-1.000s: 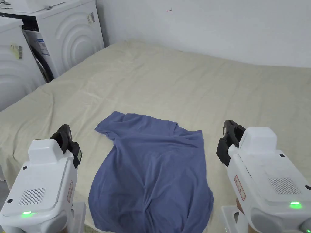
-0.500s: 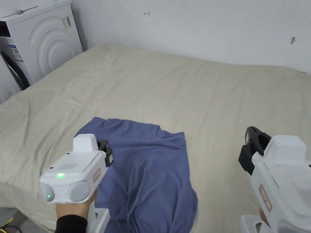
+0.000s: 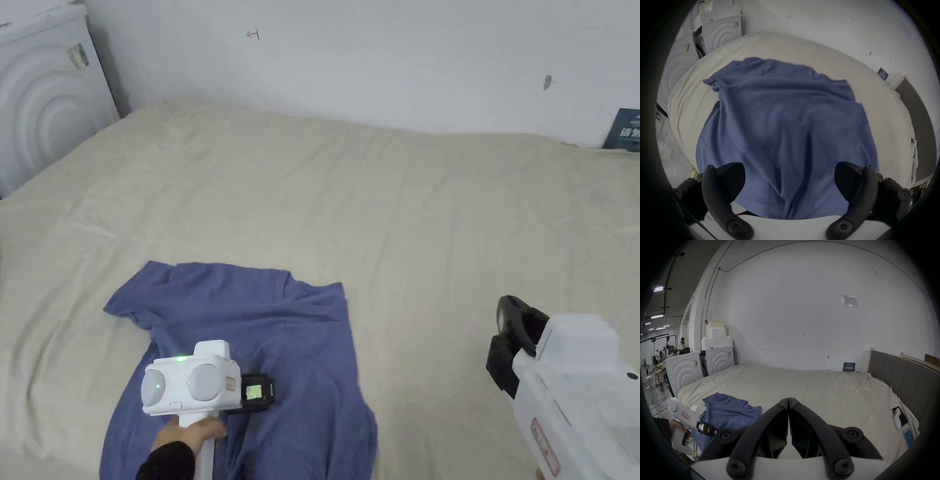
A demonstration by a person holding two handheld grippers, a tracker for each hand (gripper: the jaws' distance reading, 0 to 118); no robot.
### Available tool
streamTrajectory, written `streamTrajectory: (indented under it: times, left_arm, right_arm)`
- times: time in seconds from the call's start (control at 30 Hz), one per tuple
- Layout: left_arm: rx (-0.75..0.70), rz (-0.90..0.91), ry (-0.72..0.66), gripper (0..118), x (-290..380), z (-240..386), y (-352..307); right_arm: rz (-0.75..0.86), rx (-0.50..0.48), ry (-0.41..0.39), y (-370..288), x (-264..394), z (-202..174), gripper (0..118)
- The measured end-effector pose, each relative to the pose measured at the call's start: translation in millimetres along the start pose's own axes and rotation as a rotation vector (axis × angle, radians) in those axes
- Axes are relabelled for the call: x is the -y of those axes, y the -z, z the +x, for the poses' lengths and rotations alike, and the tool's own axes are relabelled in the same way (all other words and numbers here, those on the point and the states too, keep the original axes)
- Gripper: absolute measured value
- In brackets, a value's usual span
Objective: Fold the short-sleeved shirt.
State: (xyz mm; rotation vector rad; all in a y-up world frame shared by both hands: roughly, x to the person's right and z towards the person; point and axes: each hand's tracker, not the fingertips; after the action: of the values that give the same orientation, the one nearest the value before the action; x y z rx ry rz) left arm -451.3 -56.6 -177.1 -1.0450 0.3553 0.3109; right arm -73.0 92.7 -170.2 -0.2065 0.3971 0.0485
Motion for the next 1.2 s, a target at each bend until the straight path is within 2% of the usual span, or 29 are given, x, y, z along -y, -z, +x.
streamTrajectory:
  times: [0.07, 0.13, 0.17, 0.2, 0.27, 0.33, 0.4, 0.47, 0.57, 0.73, 0.87, 1.0, 1.2]
  left_arm:
    - [-0.034, -0.023, 0.025, 109, 0, 5, 8]
    - [-0.032, -0.040, 0.039, 74, 2, 14, 1]
    - [-0.022, -0.062, 0.042, 62, 3, 16, 1]
    - [-0.007, -0.070, 0.036, 58, 6, 19, 0]
    - [-0.029, -0.048, 0.056, 43, 4, 19, -5]
    - [-0.019, -0.042, 0.082, 22, 5, 21, -8]
    - [-0.007, -0.030, 0.087, 13, 5, 17, -6]
    - [0.053, -0.005, 0.035, 5, 8, 8, -12]
    - [0.164, 0.009, -0.059, 3, 8, -18, -12]
    - [0.432, 0.059, -0.338, 3, 15, -60, -27]
    - [0.614, 0.151, -0.411, 3, 19, -64, -55]
    - [0.721, 0.233, -0.344, 3, -3, -32, -87]
    - [0.815, 0.309, -0.131, 2, -63, 55, -137]
  right_arm:
    - [-0.007, 0.010, -0.002, 0, 1, 2, 0]
    - [-0.013, 0.020, -0.001, 0, 2, 6, 0]
    - [-0.014, 0.028, 0.001, -1, 3, 7, 0]
    - [-0.016, 0.034, 0.005, -2, 4, 10, 0]
    - [-0.021, 0.044, 0.009, -3, 6, 14, 0]
    - [-0.025, 0.054, 0.015, -6, 6, 16, 0]
    - [-0.027, 0.064, 0.023, -7, 7, 19, 0]
    - [-0.030, 0.069, 0.034, -8, 8, 24, 0]
    - [-0.025, 0.072, 0.047, -11, 8, 27, 0]
    - [-0.016, 0.084, 0.062, -16, 4, 29, 0]
    - [-0.009, 0.084, 0.070, -21, 2, 30, 0]
    - [0.003, 0.089, 0.072, -28, -3, 31, 0]
    - [0.033, 0.115, 0.073, -43, -11, 39, 0]
